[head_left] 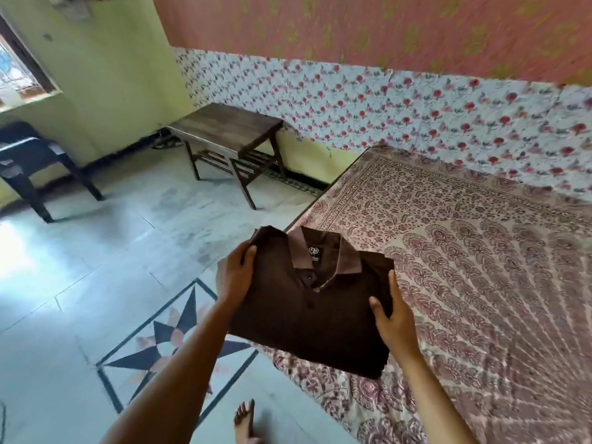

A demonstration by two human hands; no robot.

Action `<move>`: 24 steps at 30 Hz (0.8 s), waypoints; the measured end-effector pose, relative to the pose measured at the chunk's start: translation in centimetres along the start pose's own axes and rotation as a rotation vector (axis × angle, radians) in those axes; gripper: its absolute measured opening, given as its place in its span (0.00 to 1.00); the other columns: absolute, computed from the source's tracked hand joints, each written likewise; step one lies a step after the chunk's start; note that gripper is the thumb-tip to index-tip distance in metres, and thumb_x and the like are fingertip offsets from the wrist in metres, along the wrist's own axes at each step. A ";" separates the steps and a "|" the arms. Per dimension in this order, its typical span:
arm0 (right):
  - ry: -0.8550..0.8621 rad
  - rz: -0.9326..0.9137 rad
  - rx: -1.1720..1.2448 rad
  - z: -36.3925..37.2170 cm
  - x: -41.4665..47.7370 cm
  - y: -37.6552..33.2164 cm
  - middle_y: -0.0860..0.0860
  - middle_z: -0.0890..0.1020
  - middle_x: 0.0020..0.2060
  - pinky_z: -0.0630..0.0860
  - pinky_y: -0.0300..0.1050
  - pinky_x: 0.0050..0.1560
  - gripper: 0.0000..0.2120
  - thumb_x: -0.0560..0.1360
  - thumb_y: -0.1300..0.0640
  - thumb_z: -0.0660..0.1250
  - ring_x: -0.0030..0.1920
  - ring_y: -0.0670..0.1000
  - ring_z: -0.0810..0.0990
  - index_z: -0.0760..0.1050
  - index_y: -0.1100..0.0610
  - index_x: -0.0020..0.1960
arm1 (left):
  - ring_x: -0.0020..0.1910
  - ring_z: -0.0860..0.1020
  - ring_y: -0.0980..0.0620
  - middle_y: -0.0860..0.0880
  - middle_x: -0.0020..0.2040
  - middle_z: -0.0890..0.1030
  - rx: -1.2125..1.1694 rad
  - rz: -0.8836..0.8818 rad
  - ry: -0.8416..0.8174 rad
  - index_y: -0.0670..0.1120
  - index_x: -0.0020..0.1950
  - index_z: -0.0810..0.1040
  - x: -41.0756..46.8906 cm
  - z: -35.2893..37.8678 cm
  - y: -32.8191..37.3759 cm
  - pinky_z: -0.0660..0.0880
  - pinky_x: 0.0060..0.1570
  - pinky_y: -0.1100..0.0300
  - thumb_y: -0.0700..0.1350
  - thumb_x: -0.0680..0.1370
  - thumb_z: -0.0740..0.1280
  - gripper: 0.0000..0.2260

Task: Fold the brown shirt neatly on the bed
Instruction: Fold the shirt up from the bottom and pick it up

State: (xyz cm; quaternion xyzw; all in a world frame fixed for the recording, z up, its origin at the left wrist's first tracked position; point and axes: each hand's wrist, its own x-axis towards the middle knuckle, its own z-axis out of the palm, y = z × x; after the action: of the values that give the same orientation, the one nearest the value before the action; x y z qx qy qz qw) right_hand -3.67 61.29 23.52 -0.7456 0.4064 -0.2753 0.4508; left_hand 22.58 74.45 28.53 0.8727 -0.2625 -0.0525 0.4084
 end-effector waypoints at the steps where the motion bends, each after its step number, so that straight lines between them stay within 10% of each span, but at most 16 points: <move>1: -0.004 0.023 0.000 2.0 -0.1 -0.5 0.52 0.63 0.72 0.75 0.44 0.50 0.32 0.78 0.56 0.61 0.60 0.57 0.76 0.46 0.45 0.73 | 0.57 0.77 0.44 0.46 0.57 0.81 0.007 0.004 -0.017 0.52 0.61 0.77 1.1 -0.5 -1.5 0.72 0.55 0.54 0.51 0.80 0.59 0.13; 7: 0.043 0.266 -0.023 14.0 -1.1 -2.6 0.55 0.79 0.55 0.73 0.30 0.37 0.33 0.77 0.60 0.62 0.45 0.43 0.81 0.48 0.53 0.76 | 0.56 0.78 0.44 0.46 0.56 0.82 0.030 0.034 -0.190 0.51 0.60 0.78 8.8 -3.4 -9.9 0.72 0.52 0.55 0.50 0.80 0.60 0.12; 10: 0.107 0.330 -0.043 18.0 -2.0 -2.8 0.57 0.68 0.70 0.67 0.32 0.54 0.35 0.76 0.62 0.64 0.64 0.52 0.73 0.47 0.49 0.74 | 0.55 0.79 0.43 0.44 0.55 0.82 0.075 0.049 -0.294 0.51 0.60 0.78 11.6 -3.3 -13.0 0.72 0.50 0.55 0.50 0.80 0.60 0.12; 13: 0.155 0.377 -0.069 20.4 -2.2 -3.1 0.50 0.75 0.61 0.69 0.28 0.42 0.38 0.76 0.58 0.65 0.49 0.51 0.80 0.44 0.39 0.72 | 0.55 0.79 0.42 0.45 0.55 0.82 0.117 0.045 -0.386 0.52 0.60 0.78 13.6 -1.8 -15.3 0.72 0.49 0.55 0.51 0.80 0.60 0.12; 17: 0.217 0.466 -0.141 22.3 -0.7 -0.7 0.52 0.67 0.69 0.72 0.41 0.42 0.33 0.75 0.64 0.64 0.49 0.61 0.80 0.51 0.54 0.75 | 0.56 0.78 0.42 0.44 0.56 0.82 0.109 0.038 -0.486 0.50 0.61 0.77 15.7 1.9 -17.1 0.73 0.52 0.53 0.50 0.80 0.60 0.13; 22: 0.223 0.509 -0.212 23.0 2.6 4.8 0.50 0.77 0.44 0.64 0.33 0.28 0.34 0.75 0.61 0.64 0.29 0.42 0.74 0.51 0.56 0.75 | 0.56 0.78 0.41 0.42 0.57 0.81 0.099 0.080 -0.577 0.46 0.61 0.77 18.5 9.7 -19.2 0.71 0.51 0.55 0.46 0.80 0.61 0.12; 24: 0.219 0.517 -0.235 23.0 4.2 7.3 0.55 0.75 0.62 0.74 0.43 0.37 0.35 0.76 0.62 0.64 0.43 0.55 0.81 0.49 0.54 0.76 | 0.58 0.77 0.41 0.41 0.59 0.80 0.093 0.086 -0.607 0.45 0.63 0.76 19.4 13.2 -20.0 0.71 0.53 0.55 0.46 0.80 0.61 0.13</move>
State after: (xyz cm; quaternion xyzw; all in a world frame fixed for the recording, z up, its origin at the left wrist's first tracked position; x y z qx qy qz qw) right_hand 13.77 66.05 6.99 -0.6303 0.6579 -0.1814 0.3701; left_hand 43.44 66.30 7.41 0.8231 -0.4111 -0.2812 0.2728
